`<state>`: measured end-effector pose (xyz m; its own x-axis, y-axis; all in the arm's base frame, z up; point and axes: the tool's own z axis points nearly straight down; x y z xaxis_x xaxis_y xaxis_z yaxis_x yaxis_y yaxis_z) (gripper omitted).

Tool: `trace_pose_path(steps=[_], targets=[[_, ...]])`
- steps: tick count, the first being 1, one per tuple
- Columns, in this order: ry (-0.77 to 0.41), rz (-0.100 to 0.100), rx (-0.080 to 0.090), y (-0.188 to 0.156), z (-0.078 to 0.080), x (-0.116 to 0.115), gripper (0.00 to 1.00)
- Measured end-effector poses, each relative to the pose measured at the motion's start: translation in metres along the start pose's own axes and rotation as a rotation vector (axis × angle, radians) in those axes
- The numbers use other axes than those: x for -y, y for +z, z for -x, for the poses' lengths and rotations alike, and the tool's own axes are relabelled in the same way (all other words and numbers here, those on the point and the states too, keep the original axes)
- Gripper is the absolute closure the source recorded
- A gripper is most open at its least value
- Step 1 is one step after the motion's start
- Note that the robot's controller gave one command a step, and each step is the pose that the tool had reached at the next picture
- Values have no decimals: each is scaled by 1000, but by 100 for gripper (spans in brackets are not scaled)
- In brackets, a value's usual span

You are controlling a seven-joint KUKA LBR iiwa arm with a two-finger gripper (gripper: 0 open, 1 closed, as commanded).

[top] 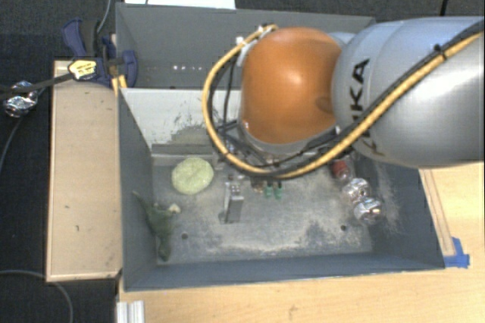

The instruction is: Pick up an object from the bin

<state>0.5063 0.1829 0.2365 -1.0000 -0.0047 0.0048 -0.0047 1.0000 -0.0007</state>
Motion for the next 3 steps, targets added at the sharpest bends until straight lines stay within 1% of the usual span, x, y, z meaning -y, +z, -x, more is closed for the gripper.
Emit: trace_pose_path(steps=[1, 2, 3], targets=[[7, 2, 7, -5, 1, 1, 0], [14, 4, 12, 57, 33, -10, 0], [-46, 4, 13, 76, 82, -24, 0]])
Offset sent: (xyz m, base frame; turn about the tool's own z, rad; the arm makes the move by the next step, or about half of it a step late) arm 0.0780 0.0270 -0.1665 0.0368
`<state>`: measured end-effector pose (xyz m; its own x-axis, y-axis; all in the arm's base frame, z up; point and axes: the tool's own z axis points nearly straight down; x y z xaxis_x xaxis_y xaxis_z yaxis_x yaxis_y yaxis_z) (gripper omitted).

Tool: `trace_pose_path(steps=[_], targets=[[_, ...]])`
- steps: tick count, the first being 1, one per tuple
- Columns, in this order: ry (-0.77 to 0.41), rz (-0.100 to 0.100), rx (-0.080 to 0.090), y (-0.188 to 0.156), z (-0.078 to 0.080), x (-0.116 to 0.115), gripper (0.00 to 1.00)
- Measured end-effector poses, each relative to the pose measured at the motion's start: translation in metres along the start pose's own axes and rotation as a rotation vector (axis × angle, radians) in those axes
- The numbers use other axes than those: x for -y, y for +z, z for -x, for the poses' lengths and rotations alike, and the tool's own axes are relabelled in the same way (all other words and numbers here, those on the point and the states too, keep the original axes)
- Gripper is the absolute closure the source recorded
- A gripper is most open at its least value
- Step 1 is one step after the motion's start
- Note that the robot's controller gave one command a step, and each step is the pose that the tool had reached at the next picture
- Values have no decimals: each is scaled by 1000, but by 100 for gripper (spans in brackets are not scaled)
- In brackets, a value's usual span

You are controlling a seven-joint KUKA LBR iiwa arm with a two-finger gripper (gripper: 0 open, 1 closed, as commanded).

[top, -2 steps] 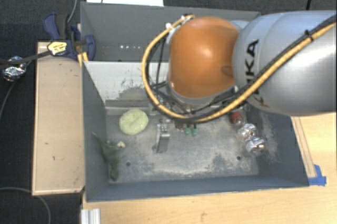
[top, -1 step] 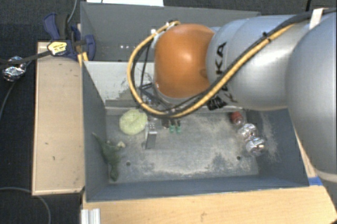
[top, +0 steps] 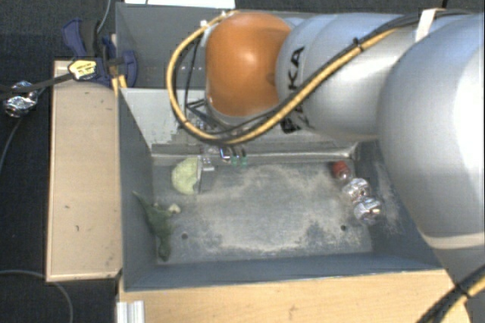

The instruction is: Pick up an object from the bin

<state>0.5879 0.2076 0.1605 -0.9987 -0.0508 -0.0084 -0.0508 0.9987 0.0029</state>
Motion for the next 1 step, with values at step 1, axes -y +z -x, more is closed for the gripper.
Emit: trace_pose_path(steps=[1], targets=[[40, 0, 0, 0, 1, 8, 0]])
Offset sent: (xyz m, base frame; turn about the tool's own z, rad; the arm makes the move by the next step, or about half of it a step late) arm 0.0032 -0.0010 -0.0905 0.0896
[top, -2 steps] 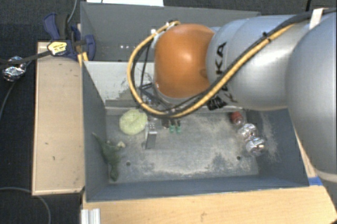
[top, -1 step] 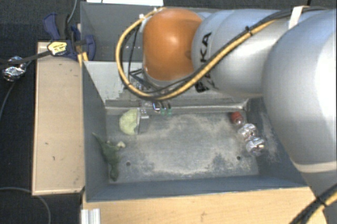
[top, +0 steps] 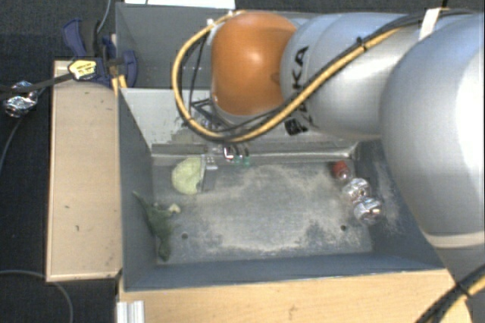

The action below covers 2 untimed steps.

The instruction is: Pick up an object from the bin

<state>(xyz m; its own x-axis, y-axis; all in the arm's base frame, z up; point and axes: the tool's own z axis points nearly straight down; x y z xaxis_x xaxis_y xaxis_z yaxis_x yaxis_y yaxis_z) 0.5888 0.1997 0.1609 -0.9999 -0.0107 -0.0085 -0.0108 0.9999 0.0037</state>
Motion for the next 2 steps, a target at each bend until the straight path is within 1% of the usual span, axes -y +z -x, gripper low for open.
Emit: trace_pose_path(steps=[1, 2], targets=[[39, 3, 7, 70, 3, -6, 0], [77, 2, 4, 90, 3, -10, 100]])
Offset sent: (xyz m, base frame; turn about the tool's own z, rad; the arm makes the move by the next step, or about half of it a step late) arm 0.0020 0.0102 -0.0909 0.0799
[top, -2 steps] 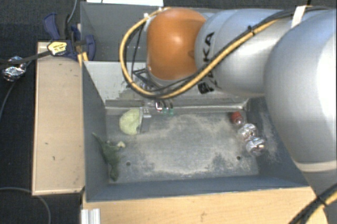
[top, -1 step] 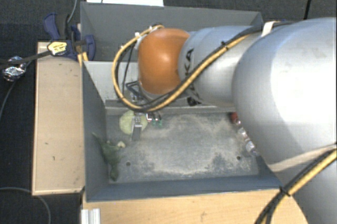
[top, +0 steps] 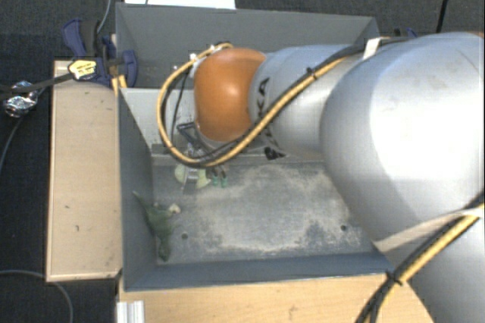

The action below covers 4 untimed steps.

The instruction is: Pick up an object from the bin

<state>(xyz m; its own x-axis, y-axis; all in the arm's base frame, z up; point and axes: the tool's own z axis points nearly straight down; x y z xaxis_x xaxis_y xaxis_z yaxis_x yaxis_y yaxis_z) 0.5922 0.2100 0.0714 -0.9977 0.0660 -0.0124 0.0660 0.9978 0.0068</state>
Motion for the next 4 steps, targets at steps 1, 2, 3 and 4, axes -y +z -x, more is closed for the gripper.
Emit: trace_pose_path(steps=[1, 2, 3, 4], targets=[[1, 0, -1, 0, 0, 0, 100], [2, 0, -1, -2, -1, 0, 100], [2, 0, 0, -8, 0, 0, 100], [3, 1, 2, -13, 0, 0, 100]])
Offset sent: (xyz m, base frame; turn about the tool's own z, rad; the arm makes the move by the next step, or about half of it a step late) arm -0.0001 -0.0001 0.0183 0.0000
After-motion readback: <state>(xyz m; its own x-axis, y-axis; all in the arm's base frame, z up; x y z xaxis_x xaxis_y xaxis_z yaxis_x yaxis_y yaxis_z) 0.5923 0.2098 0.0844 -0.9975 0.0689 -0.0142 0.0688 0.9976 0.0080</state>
